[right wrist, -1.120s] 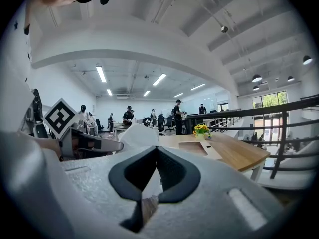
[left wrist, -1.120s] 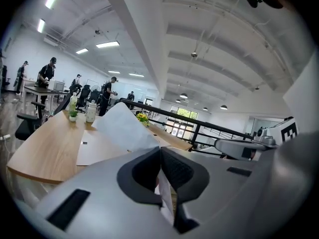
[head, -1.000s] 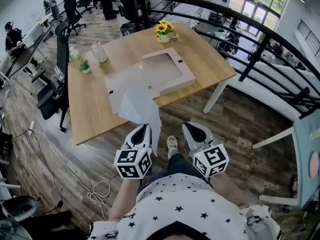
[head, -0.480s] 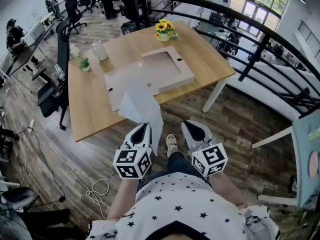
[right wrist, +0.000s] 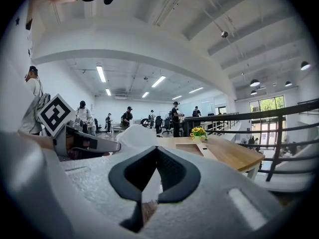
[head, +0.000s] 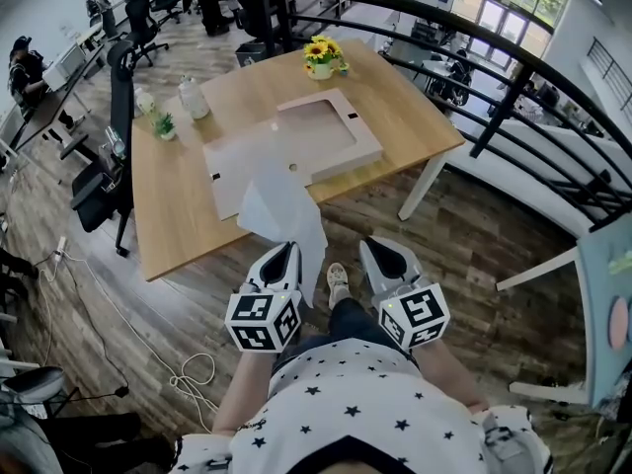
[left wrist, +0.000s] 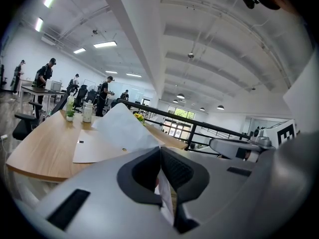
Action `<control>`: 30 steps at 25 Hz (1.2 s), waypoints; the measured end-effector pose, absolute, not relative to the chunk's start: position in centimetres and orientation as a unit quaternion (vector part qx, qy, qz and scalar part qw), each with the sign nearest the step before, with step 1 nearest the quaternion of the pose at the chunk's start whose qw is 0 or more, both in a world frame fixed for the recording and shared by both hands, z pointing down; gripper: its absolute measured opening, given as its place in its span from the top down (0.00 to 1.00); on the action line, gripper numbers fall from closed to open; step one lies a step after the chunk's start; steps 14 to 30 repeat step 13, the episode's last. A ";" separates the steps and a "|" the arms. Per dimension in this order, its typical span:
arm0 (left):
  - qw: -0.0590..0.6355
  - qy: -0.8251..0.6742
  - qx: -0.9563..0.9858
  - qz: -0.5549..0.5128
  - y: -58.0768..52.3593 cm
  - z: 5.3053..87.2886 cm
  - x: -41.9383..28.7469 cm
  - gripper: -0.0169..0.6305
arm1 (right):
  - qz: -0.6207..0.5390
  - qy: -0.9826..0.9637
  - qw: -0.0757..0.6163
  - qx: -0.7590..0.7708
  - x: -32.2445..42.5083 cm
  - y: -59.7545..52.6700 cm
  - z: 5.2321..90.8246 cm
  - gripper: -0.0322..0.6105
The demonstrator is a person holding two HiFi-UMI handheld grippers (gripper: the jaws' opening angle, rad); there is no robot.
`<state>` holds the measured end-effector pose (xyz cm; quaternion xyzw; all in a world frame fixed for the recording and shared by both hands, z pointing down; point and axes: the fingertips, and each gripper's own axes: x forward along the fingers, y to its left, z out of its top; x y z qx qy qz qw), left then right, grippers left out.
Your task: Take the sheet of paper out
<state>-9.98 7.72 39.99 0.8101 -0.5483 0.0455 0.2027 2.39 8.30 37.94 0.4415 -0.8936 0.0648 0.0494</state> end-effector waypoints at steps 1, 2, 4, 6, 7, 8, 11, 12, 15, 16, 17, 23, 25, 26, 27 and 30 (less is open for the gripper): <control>0.203 -0.548 0.810 0.045 7.7 40.0 -10.0 0.96 | 0.065 -0.893 0.050 0.442 2.4 8.2 37.9 0.94; 0.203 -0.548 0.810 0.044 7.6 39.9 -9.9 0.96 | 0.065 -0.893 0.050 0.442 2.4 8.2 37.9 0.94; 0.206 -0.547 0.811 0.043 7.4 39.9 -10.0 0.96 | 0.064 -0.893 0.051 0.442 2.3 8.0 37.9 0.94; 0.208 -0.547 0.810 0.042 7.2 40.0 -10.1 0.96 | 0.064 -0.893 0.051 0.442 2.3 8.0 37.9 0.94; 0.209 -0.548 0.809 0.042 7.2 40.1 -10.2 0.96 | 0.064 -0.893 0.050 0.442 2.3 7.9 37.9 0.94; 0.211 -0.548 0.808 0.042 7.1 40.1 -10.2 0.96 | 0.065 -0.893 0.050 0.443 2.3 7.9 37.9 0.94; 0.216 -0.547 0.808 0.039 7.1 40.0 -10.2 0.96 | 0.066 -0.892 0.049 0.444 2.5 7.9 37.8 0.94; 0.217 -0.547 0.808 0.038 7.1 40.0 -10.1 0.96 | 0.067 -0.892 0.049 0.445 2.5 7.8 37.8 0.94; 0.218 -0.547 0.808 0.037 7.1 40.0 -10.1 0.96 | 0.067 -0.892 0.049 0.445 2.6 7.8 37.7 0.94; 0.218 -0.547 0.808 0.037 7.1 40.0 -10.1 0.96 | 0.067 -0.892 0.049 0.445 2.6 7.8 37.7 0.94; 0.218 -0.547 0.808 0.037 7.1 40.0 -10.1 0.96 | 0.067 -0.892 0.049 0.445 2.6 7.8 37.7 0.94; 0.218 -0.547 0.808 0.037 7.1 40.0 -10.1 0.96 | 0.067 -0.892 0.049 0.445 2.6 7.8 37.7 0.94; 0.218 -0.547 0.808 0.037 7.1 40.0 -10.1 0.96 | 0.067 -0.892 0.049 0.445 2.6 7.8 37.7 0.94; 0.218 -0.547 0.808 0.037 7.1 40.0 -10.1 0.96 | 0.067 -0.892 0.049 0.445 2.6 7.8 37.7 0.94; 0.218 -0.547 0.808 0.037 7.1 40.0 -10.1 0.96 | 0.067 -0.892 0.049 0.445 2.6 7.8 37.7 0.94; 0.218 -0.547 0.808 0.037 7.1 40.0 -10.1 0.96 | 0.067 -0.892 0.049 0.445 2.6 7.8 37.7 0.94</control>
